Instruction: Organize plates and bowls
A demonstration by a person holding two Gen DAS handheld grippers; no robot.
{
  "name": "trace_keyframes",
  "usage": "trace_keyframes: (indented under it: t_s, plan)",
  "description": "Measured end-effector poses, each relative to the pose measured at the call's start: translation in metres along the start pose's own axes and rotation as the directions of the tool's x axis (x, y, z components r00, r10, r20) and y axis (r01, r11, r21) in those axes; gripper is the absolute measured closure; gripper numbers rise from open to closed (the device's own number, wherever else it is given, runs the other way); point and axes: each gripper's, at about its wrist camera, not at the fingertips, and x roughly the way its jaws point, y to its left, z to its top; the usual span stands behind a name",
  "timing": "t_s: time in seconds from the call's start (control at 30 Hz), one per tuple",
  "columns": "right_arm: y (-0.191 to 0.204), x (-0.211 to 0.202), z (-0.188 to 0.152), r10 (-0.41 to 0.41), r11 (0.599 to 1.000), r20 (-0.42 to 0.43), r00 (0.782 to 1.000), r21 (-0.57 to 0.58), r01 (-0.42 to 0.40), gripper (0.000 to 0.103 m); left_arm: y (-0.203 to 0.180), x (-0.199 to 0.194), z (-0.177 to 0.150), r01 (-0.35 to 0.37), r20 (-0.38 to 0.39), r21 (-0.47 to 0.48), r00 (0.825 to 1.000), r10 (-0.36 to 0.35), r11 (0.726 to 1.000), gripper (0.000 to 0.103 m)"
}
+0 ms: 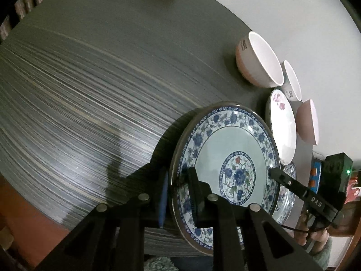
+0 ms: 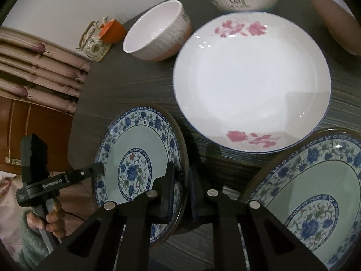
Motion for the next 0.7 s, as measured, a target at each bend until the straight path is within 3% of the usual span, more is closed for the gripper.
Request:
trace_keyframes:
  t_s: [0.27, 0.7]
  plan:
    - [0.024, -0.001, -0.008, 0.019, 1.0, 0.016, 1.0, -0.006, -0.019, 0.09, 0.011, -0.021, 0.01, -0.033, 0.041, 0.009, 0.999, 0.033, 0.999, 0.087]
    - [0.045, 0.025, -0.023, 0.0, 1.0, 0.009, 1.0, -0.006, 0.0, 0.09, 0.038, -0.017, 0.022, -0.07, 0.052, -0.013, 0.996, 0.071, 0.997, 0.086]
